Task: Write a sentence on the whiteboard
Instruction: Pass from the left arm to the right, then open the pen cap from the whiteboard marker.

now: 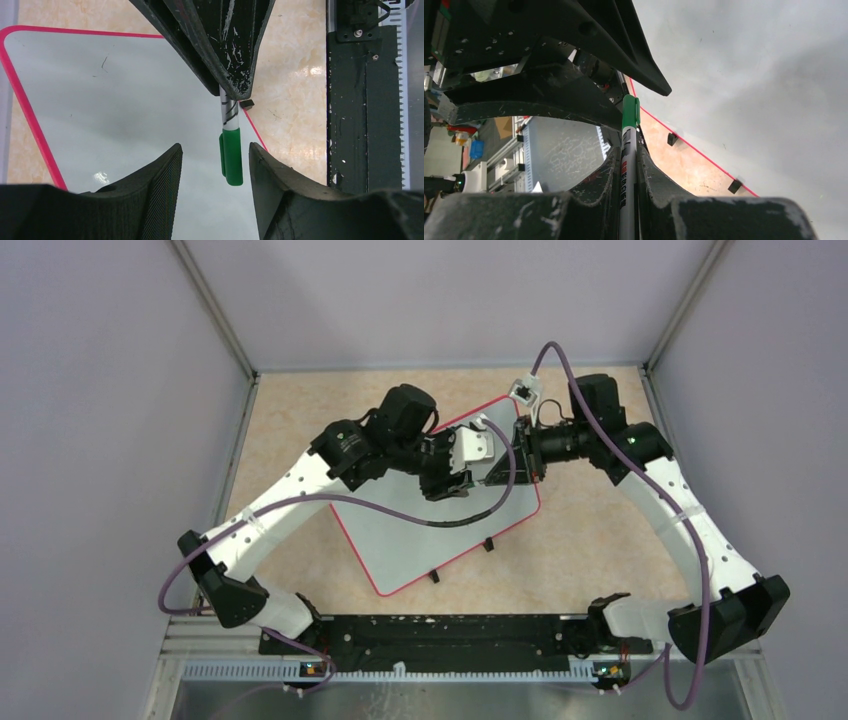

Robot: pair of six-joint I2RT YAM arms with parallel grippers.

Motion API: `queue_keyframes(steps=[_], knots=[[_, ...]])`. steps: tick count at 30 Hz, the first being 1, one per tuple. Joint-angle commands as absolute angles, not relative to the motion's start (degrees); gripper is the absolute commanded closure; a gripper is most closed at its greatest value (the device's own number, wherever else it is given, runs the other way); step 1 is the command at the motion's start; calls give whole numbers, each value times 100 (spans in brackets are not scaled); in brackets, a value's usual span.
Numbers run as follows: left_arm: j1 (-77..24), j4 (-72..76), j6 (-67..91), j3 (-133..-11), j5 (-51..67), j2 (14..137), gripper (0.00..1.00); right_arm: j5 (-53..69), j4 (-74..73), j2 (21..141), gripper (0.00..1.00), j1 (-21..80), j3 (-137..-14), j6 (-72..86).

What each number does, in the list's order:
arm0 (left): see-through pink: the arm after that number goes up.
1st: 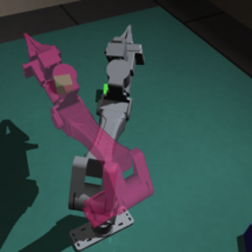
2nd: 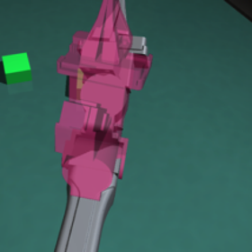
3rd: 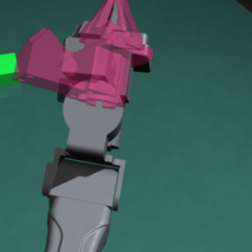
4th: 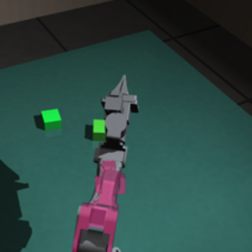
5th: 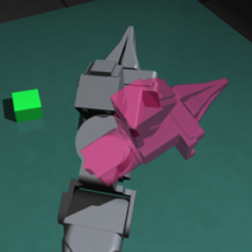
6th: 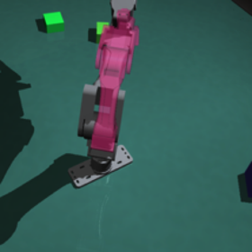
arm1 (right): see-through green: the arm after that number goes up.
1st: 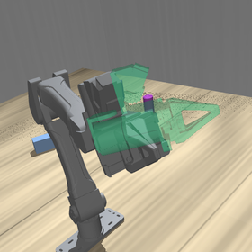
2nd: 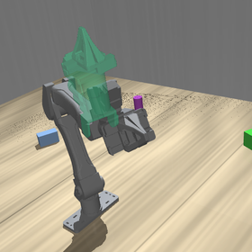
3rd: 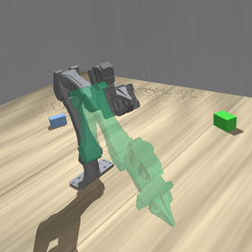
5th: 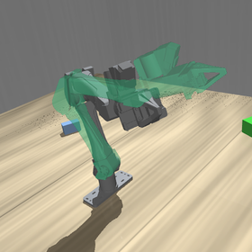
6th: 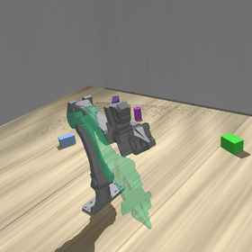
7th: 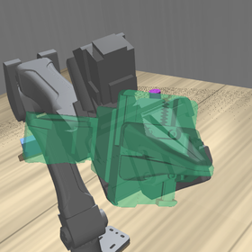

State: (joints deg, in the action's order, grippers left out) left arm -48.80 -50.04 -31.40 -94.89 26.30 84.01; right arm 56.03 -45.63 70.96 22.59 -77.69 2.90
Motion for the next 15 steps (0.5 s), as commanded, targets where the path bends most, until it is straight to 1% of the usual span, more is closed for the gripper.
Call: queue_keyframes(steps=[1,3,4,5,7,8,15], knots=[[-4887,-4716,-3039,-9402,2955,8417,43,5868,-4299,6939,100,2223,-7882,402],[-4887,-4713,-3041,-9383,2954,8442,43,5894,-4276,6921,100,2223,-7867,404],[-4887,-4716,-3055,-9381,2922,8444,46,5897,-4284,6911,100,2225,-7866,398],[-4887,-4708,-3066,-9359,2881,8446,50,5886,-4301,6913,100,2224,-7871,369],[-4881,-4682,-3072,-9288,2810,8406,64,5833,-4381,6900,100,2215,-7895,279],[-4880,-4686,-3072,-9251,2818,8375,68,5812,-4402,6893,100,2196,-7908,273],[-4865,-4760,-3100,-9071,2716,8246,96,5814,-4346,6820,100,1890,-7985,290]])
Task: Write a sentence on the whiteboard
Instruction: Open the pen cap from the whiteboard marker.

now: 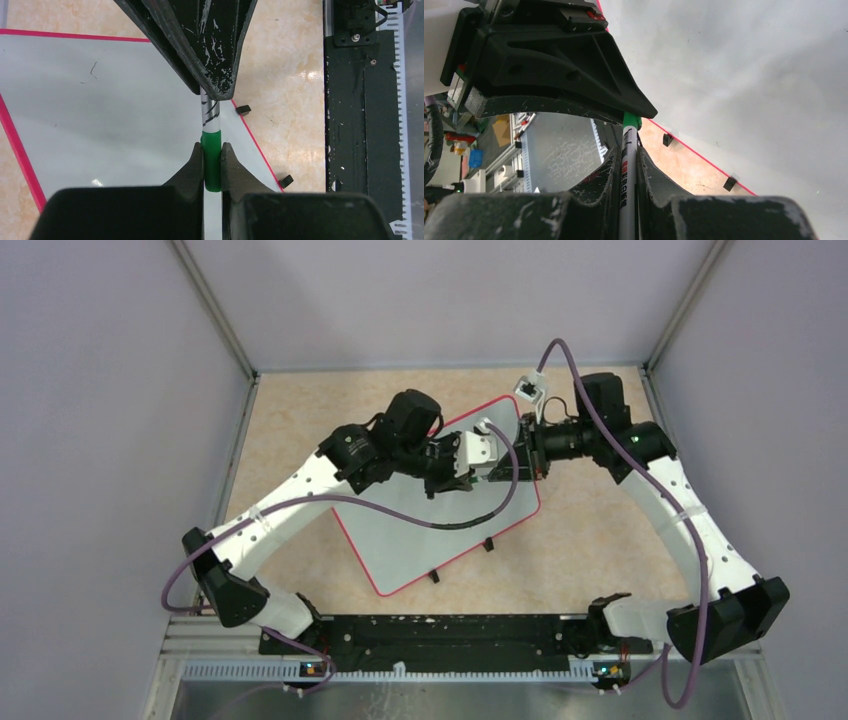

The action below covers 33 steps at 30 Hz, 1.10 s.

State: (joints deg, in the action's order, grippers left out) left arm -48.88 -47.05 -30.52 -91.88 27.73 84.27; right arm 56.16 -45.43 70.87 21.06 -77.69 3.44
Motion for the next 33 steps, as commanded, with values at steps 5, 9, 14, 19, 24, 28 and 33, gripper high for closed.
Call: queue_keyframes(steps=[5,9,14,19,24,28,33], knots=[[-4825,-4771,-3103,-8910,2692,8190,100,5922,-4499,6808,100,1535,-8221,188],[-4808,-4794,-3118,-8832,2685,8157,100,6028,-4675,6820,100,1222,-8502,44],[-4808,-4894,-3135,-8854,2734,8158,100,6229,-5116,6901,100,732,-8948,-383],[-4810,-5112,-3175,-9009,2879,8253,100,6404,-5492,7045,100,273,-9262,-747],[-4813,-5371,-3208,-9156,2776,8344,100,6350,-5989,7218,100,125,-9657,-1176],[-4787,-5367,-3127,-9201,2724,8235,100,6328,-6131,7245,100,37,-9808,-1300],[-3855,-5332,-2648,-9819,3485,8123,100,6428,-5792,7255,100,-395,-9728,-1026]])
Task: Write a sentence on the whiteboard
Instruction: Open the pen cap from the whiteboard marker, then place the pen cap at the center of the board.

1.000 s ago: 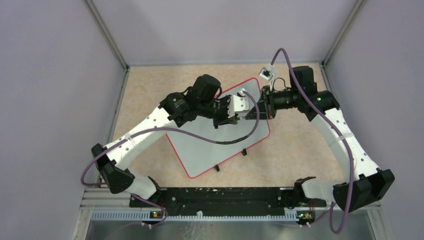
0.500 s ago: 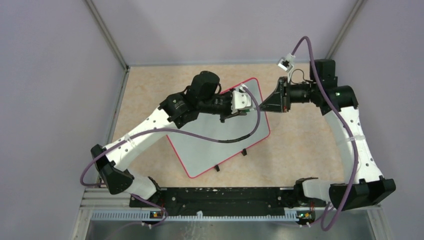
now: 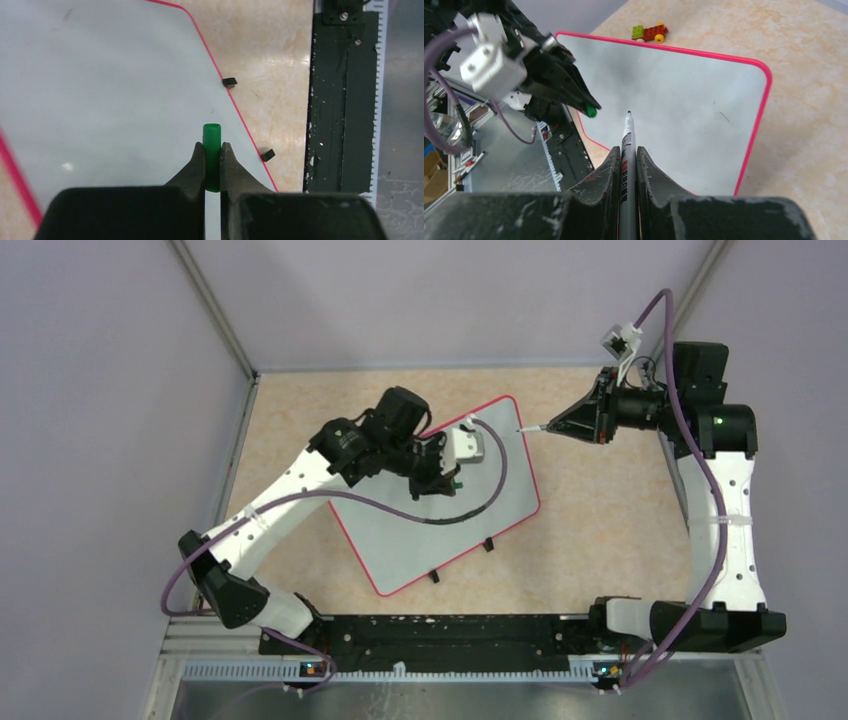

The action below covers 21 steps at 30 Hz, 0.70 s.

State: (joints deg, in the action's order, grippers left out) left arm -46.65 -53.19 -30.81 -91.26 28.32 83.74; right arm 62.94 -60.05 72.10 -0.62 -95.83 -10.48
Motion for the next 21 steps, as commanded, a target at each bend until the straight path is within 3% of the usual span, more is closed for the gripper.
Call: queue_keyframes(steps=[1,9,12,15,21], knots=[[-3444,-5272,-2506,-9986,3725,8129,100,6496,-5617,7230,100,-503,-9645,-901],[319,-5162,-1709,-10438,4781,8437,99,6626,-4657,7001,100,-710,-8995,-113],[1456,-5147,-1594,-10037,5001,8527,98,6704,-4241,6900,100,-747,-8721,254],[2284,-5050,-1760,-9380,4951,8561,98,6738,-3816,6768,100,-756,-8371,503],[2874,-4937,-2672,-8019,4125,8524,97,6814,-3476,6712,100,-756,-7976,571]])
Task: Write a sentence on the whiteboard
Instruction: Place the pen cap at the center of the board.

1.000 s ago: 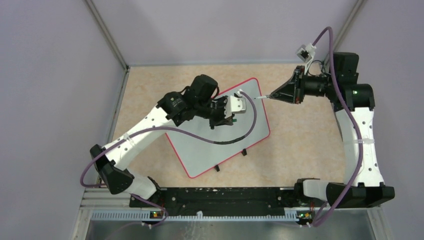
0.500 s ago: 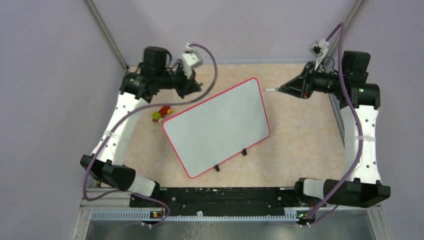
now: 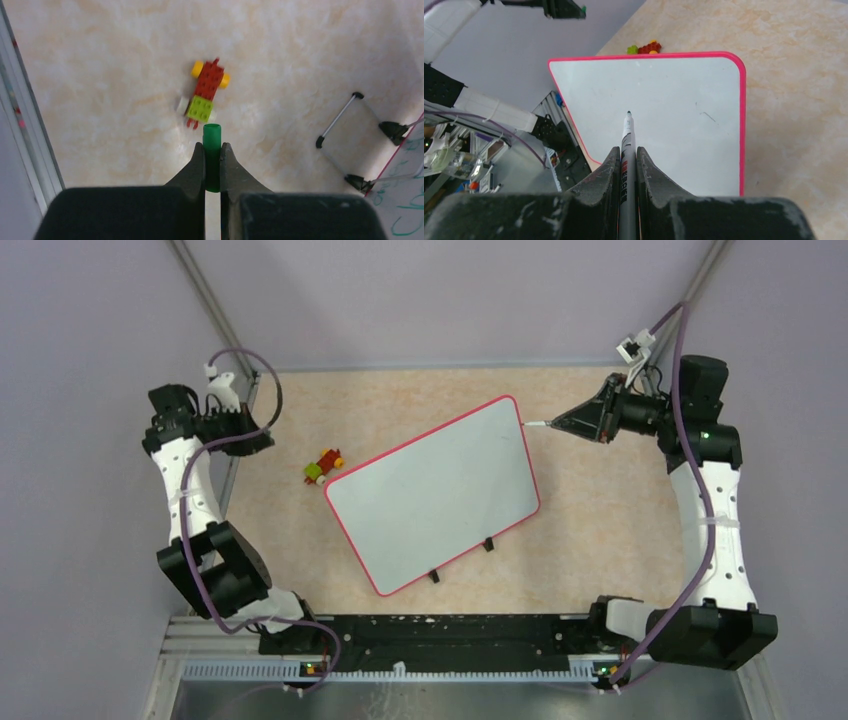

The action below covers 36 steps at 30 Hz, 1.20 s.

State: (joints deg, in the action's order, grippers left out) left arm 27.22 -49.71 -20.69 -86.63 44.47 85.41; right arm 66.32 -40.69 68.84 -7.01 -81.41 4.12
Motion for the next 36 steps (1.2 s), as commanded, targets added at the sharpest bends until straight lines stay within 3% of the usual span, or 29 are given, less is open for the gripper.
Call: queue_keyframes(steps=[1,15,36], knots=[[2900,-4920,-2781,-7817,3997,8510,97,6801,-3454,6696,100,-756,-7891,538],[2905,-4360,-3316,-5786,3460,8533,95,6567,-3161,6598,100,-611,-7104,356],[2762,-3775,-3556,-4934,3064,8920,88,6380,-3225,6619,100,-241,-7010,269]])
